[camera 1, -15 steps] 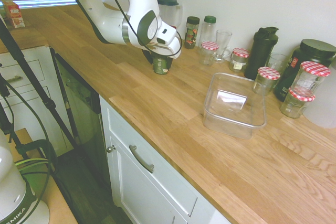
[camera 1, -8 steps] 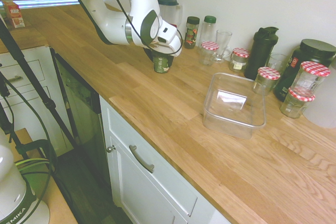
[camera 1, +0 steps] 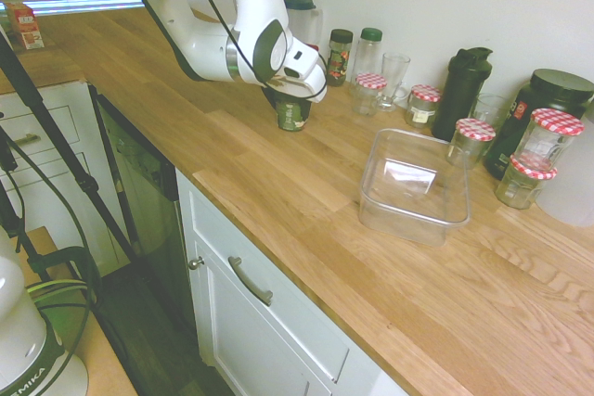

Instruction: Put the cereal into the container

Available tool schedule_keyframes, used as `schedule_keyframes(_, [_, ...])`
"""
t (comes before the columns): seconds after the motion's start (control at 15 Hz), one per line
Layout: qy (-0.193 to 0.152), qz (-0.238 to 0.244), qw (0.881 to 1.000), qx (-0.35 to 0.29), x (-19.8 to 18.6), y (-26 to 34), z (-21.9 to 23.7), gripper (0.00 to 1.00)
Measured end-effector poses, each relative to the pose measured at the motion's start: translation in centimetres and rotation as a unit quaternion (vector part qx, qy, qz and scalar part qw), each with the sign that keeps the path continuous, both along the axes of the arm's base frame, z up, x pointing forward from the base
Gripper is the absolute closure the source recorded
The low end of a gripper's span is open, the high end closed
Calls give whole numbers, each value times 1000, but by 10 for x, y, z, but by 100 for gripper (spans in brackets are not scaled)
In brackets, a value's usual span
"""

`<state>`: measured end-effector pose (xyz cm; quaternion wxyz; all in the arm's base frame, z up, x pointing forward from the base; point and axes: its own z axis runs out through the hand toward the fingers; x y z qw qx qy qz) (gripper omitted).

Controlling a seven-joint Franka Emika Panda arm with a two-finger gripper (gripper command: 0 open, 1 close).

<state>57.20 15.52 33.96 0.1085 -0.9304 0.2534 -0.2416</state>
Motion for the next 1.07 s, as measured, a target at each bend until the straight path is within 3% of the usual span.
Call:
schedule_keyframes(0.4, [-45, -33, 998, 10, 1, -28, 62, 100])
schedule_keyframes(0.73, [-76, -95, 993, 5, -20, -86, 129, 100])
schedule_keyframes(1.07, [-76, -174, 982, 2, -43, -179, 124, 100])
